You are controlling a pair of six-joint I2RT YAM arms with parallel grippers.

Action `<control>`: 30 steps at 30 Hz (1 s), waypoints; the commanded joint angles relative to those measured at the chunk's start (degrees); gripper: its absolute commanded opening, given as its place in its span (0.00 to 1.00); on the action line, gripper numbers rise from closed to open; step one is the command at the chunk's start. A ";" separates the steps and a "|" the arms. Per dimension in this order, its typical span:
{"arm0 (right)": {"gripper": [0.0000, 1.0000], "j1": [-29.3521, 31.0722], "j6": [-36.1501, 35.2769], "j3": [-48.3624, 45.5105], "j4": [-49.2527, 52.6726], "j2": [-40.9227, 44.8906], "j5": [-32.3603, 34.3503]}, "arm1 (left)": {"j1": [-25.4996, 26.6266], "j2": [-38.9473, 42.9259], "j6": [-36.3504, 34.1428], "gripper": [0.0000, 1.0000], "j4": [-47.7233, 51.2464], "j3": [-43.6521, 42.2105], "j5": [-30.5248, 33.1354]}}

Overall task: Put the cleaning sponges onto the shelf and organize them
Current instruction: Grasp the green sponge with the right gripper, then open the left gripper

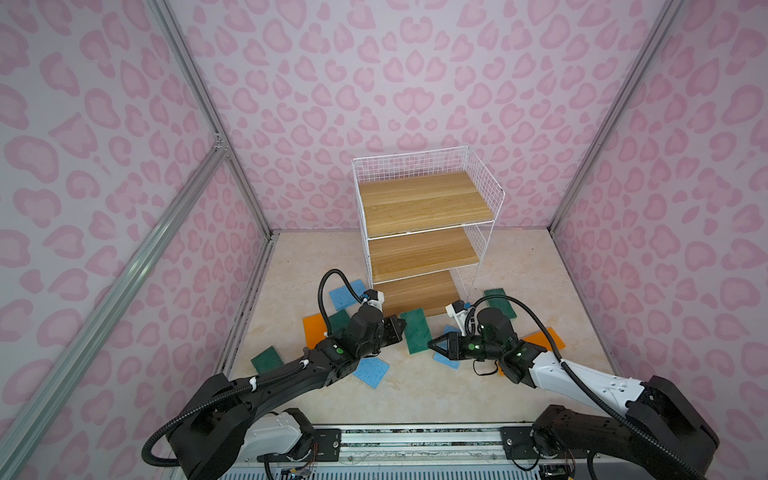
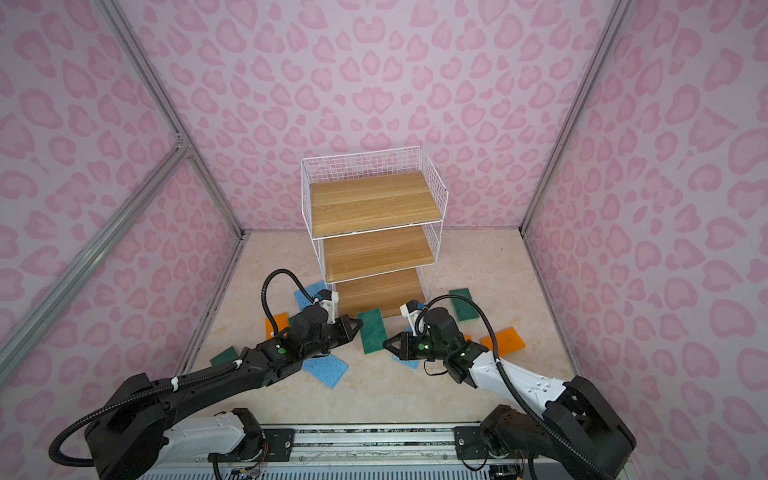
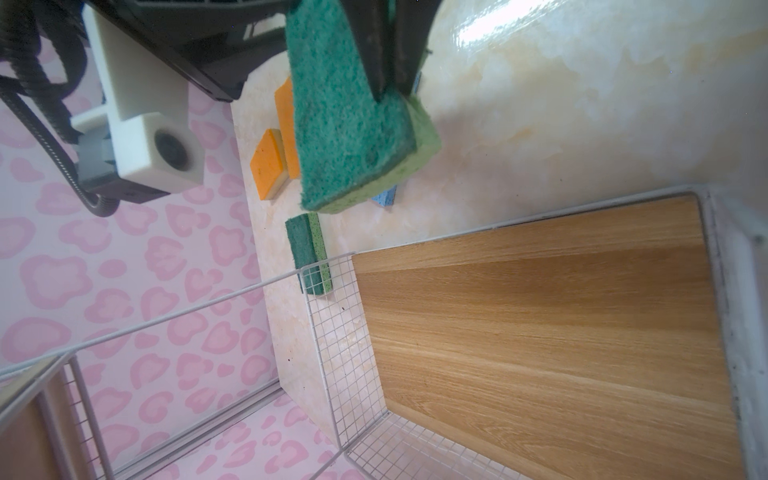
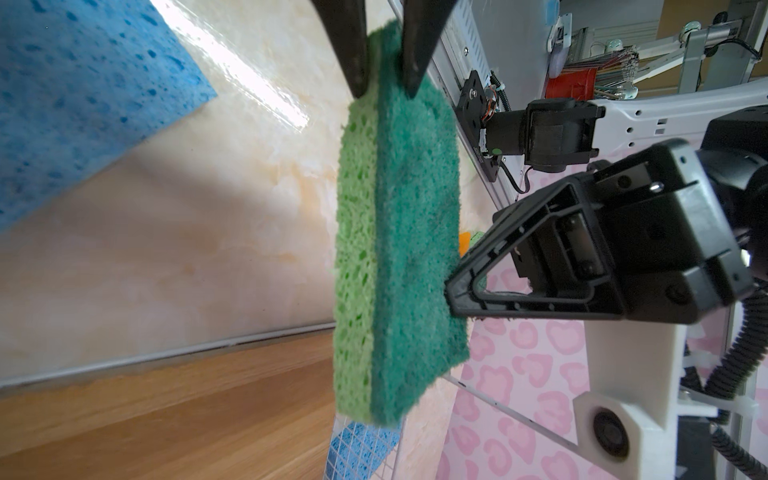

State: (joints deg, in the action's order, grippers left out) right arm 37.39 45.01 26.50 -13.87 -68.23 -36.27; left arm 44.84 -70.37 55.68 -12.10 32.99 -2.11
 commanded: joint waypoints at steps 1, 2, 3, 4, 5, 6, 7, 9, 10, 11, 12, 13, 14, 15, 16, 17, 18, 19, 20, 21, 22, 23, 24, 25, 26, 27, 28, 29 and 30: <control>0.06 0.06 -0.01 -0.55 -3.94 -0.76 0.30 | -0.01 0.89 0.68 0.03 -1.71 -0.91 -0.79; 0.02 0.07 0.00 -0.66 -4.14 -1.06 0.32 | 0.03 1.02 0.58 0.04 -1.55 -1.03 -0.75; 0.00 0.06 -0.01 -0.66 -4.45 -1.25 0.40 | 0.00 1.19 0.42 0.04 -1.29 -1.08 -0.69; 0.00 0.06 -0.07 -0.71 -4.58 -1.52 0.48 | 0.00 1.28 0.29 0.04 -1.06 -1.07 -0.69; 0.00 0.10 -0.10 -0.73 -4.66 -1.84 0.59 | -0.01 1.42 0.02 0.03 -0.71 -1.00 -0.54; 0.00 0.13 -0.20 -0.73 -4.91 -2.20 0.74 | 0.03 1.60 -0.18 0.04 -0.34 -1.08 -0.31; 0.00 0.05 -0.19 -0.66 -5.12 -2.48 0.84 | 0.01 1.83 -0.41 0.04 -0.01 -1.09 -0.11; 0.00 0.00 -0.10 -0.55 -5.63 -3.36 0.94 | 0.03 2.48 -0.96 0.09 0.84 -1.28 0.47; 0.00 0.02 -0.10 -0.41 -5.73 -3.69 0.94 | 0.01 2.88 -1.29 0.13 1.73 -1.35 0.84; 0.00 0.03 -0.09 -0.31 -5.91 -3.94 1.02 | 0.01 3.35 -1.70 0.20 3.23 -1.43 1.24; 0.00 0.01 -0.10 -0.23 -5.99 -4.33 1.03 | -0.02 3.92 -2.13 0.29 4.00 -1.53 1.69; 0.00 -0.01 -0.10 -0.09 -6.00 -4.58 1.03 | 0.00 4.42 -2.60 0.37 4.72 -1.69 2.07; 0.00 -0.06 -0.10 -0.03 -5.91 -4.88 1.03 | 0.02 4.99 -3.10 0.47 5.61 -1.76 2.51; 0.00 -0.24 -0.10 0.06 -6.00 -5.19 1.11 | -0.02 5.59 -3.51 0.65 6.55 -1.99 3.12; 0.00 -0.33 -0.09 0.04 -6.02 -5.46 1.19 | -0.02 6.10 -3.77 0.83 7.42 -2.16 3.81; 0.00 -0.41 -0.10 0.14 -6.08 -5.80 1.29 | 0.01 6.69 -3.90 0.99 8.37 -2.52 4.65; 0.00 -0.50 -0.14 0.22 -6.08 -6.14 1.46 | -0.01 7.43 -4.04 0.98 8.99 -3.03 5.37; 0.00 -0.68 -0.19 0.38 -6.08 -6.48 1.62 | 0.04 8.03 -4.09 0.98 9.47 -3.51 5.98; 0.00 -0.98 -0.19 0.38 -6.24 -6.88 1.80 | -0.01 8.75 -4.08 0.98 10.06 -4.15 6.60; 0.00 -1.25 0.02 0.27 -6.63 -7.28 2.05 | -0.02 9.60 -4.22 0.98 10.78 -4.61 7.22; 0.00 -1.52 0.30 0.13 -7.14 -7.63 2.23 | -0.02 10.33 -4.35 0.98 11.57 -5.02 7.74; 0.00 -1.86 0.57 0.06 -7.68 -8.07 2.42 | -0.01 11.29 -4.45 0.98 12.50 -5.49 8.37; 0.00 -2.11 0.81 0.04 -8.12 -8.60 2.68 | -0.01 12.33 -4.59 0.98 13.71 -5.87 9.15; 0.00 -2.22 0.92 0.09 -8.48 -9.07 3.00 | -0.01 13.33 -4.68 0.98 14.63 -6.22 9.80; 0.00 -2.28 1.03 0.11 -8.93 -9.64 3.37 | -0.02 14.51 -4.81 0.98 15.55 -6.75 10.46; 0.00 -2.32 1.19 0.22 -9.43 -10.17 3.72 | -0.01 15.72 -4.81 0.98 16.43 -7.26 11.06; 0.00 -2.40 1.37 0.35 -9.98 -10.65 3.96 | 0.02 16.65 -4.86 0.98 17.16 -7.78 11.40; 0.00 -2.45 1.75 0.39 -10.78 -11.32 4.25 | 0.03 17.87 -4.73 0.98 17.75 -8.34 11.81; 0.00 -2.50 2.14 0.34 -11.61 -12.00 4.44 | -0.01 19.01 -4.63 0.98 18.37 -8.82 12.10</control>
State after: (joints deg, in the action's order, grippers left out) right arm 35.09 45.93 26.63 -21.37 -79.00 -33.12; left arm 44.86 -53.47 51.35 3.09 25.19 7.22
